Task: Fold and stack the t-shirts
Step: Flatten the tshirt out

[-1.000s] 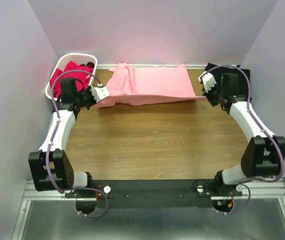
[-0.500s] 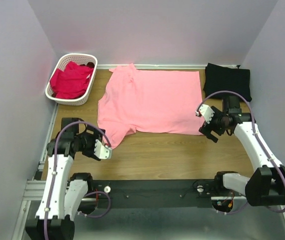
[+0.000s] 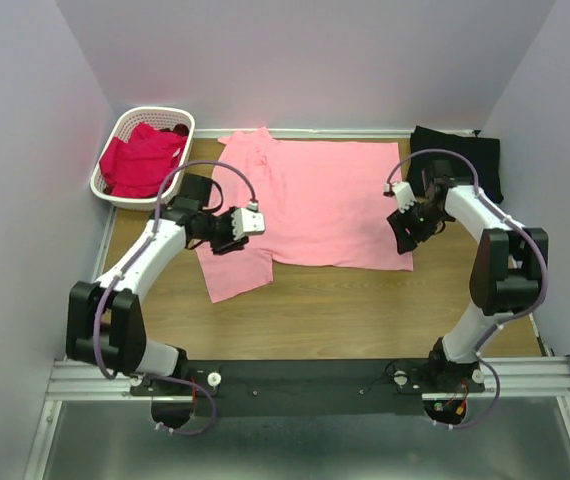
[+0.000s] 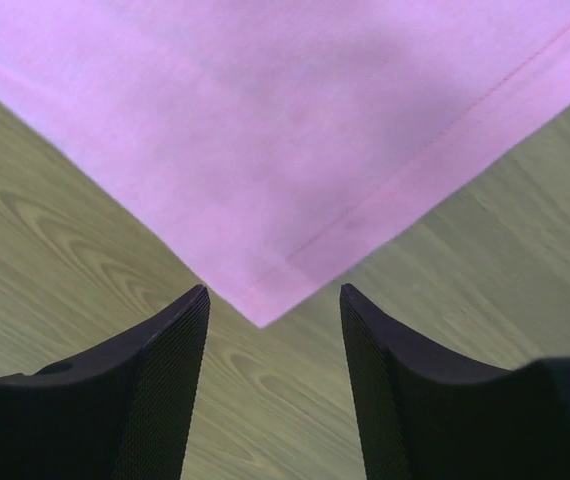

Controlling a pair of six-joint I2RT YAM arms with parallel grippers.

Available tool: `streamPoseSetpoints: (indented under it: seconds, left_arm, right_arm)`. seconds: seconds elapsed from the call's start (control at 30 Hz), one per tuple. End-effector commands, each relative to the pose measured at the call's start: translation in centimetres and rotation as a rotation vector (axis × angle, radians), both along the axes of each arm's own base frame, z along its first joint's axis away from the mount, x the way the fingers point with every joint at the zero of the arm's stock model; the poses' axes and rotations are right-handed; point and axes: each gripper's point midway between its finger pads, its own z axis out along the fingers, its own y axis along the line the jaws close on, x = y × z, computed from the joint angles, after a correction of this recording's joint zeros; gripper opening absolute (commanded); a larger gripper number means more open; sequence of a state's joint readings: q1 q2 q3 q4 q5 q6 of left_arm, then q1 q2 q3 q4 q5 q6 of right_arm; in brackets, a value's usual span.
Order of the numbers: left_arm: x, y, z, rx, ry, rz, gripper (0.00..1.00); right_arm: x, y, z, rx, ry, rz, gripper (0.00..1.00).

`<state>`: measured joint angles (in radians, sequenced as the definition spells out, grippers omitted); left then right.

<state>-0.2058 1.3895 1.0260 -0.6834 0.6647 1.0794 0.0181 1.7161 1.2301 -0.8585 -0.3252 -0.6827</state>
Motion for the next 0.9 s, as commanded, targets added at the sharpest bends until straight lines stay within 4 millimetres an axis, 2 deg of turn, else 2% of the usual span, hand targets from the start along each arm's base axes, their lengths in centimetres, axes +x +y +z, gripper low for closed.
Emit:
streamPoseSetpoints:
  seconds: [0.0,0.03,0.13,0.17,0.23,0.33,0.4,0.43,0.5,0.53,0.57,0.63,0.67,0.73,0.77,0.87]
  left_arm:
    - [4.5,-0.4,-1.6,0.016,0.011,0.251,0.41]
    - [5.2,0.0,-3.7,0.049,0.062,0.297,0.39]
    - [6.9,1.9,-6.6,0.169,0.067,0.372,0.33]
    - [6.8,2.4,-8.4,0.215,0.092,0.374,0.32]
    - [6.1,3.8,-10.3,0.297,0.114,0.395,0.30]
    - [3.5,4.8,-12.4,0.374,0.157,0.361,0.28]
    - [2.0,4.8,-12.2,0.392,0.156,0.337,0.28]
    - [1.0,5.1,-12.3,0.407,0.158,0.327,0.27]
    - [-1.1,5.1,-12.5,0.429,0.199,0.295,0.27]
    - [-2.6,4.7,-12.9,0.443,0.220,0.258,0.27]
    - [-3.2,4.3,-12.2,0.438,0.206,0.238,0.27]
    - [-5.8,3.6,-12.3,0.442,0.247,0.186,0.27]
    - [-7.3,2.6,-11.5,0.431,0.254,0.134,0.27]
    - [-9.2,0.2,-9.7,0.358,0.261,0.031,0.27]
    - [-9.9,-0.2,-8.9,0.338,0.278,0.011,0.27]
    - [-8.8,-2.3,-5.3,0.235,0.248,-0.001,0.29]
  right_arm:
    - [0.7,0.3,-1.8,0.006,0.093,-0.114,0.61]
    - [1.1,0.0,-2.4,-0.007,0.093,-0.126,0.60]
    - [1.0,-0.9,-4.8,-0.064,0.135,-0.146,0.57]
    - [1.0,-1.1,-5.3,-0.078,0.138,-0.150,0.56]
    - [0.2,-1.8,-6.6,-0.121,0.172,-0.154,0.56]
    - [-1.3,-2.6,-7.5,-0.163,0.192,-0.140,0.56]
    - [-2.0,-3.2,-7.1,-0.195,0.180,-0.127,0.56]
    - [-3.1,-3.6,-7.3,-0.217,0.197,-0.122,0.56]
    - [-4.1,-3.9,-6.7,-0.231,0.184,-0.111,0.55]
    - [-4.6,-4.1,-6.5,-0.241,0.182,-0.094,0.55]
    - [-6.3,-4.4,-6.8,-0.254,0.218,-0.082,0.54]
    - [-7.5,-4.5,-5.9,-0.258,0.209,-0.051,0.54]
    - [-9.0,-4.3,-5.5,-0.244,0.245,-0.032,0.54]
    - [-10.0,-3.4,-3.8,-0.192,0.246,0.014,0.55]
    - [-10.1,-3.1,-3.2,-0.173,0.240,0.015,0.57]
    - [-7.9,-1.8,-0.4,-0.102,0.162,-0.002,0.59]
